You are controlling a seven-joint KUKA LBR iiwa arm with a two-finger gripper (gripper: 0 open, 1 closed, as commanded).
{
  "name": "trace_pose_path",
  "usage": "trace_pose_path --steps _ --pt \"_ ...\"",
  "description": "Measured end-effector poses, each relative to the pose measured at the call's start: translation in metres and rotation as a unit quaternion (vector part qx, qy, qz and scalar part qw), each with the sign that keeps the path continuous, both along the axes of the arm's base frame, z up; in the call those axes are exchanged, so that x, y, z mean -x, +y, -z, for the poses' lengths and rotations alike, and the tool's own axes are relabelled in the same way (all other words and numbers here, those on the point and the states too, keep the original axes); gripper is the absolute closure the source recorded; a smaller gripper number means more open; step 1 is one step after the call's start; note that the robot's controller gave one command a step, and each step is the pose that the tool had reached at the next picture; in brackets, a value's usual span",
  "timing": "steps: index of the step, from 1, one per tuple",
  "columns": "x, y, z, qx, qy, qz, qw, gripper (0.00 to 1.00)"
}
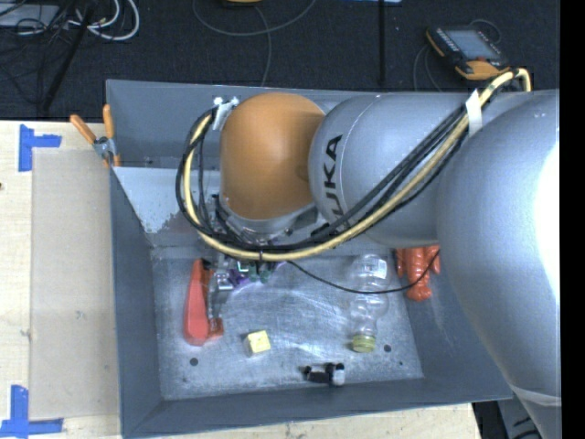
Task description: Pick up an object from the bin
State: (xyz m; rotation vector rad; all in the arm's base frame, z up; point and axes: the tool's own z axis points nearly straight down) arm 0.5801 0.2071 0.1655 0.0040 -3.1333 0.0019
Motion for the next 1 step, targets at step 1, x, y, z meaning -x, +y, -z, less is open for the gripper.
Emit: trace_pose_path --steps 1 --pt "-0.0021 -0.0008 -0.0042 -0.001 -0.0036 0.002 1.0000 0.00"
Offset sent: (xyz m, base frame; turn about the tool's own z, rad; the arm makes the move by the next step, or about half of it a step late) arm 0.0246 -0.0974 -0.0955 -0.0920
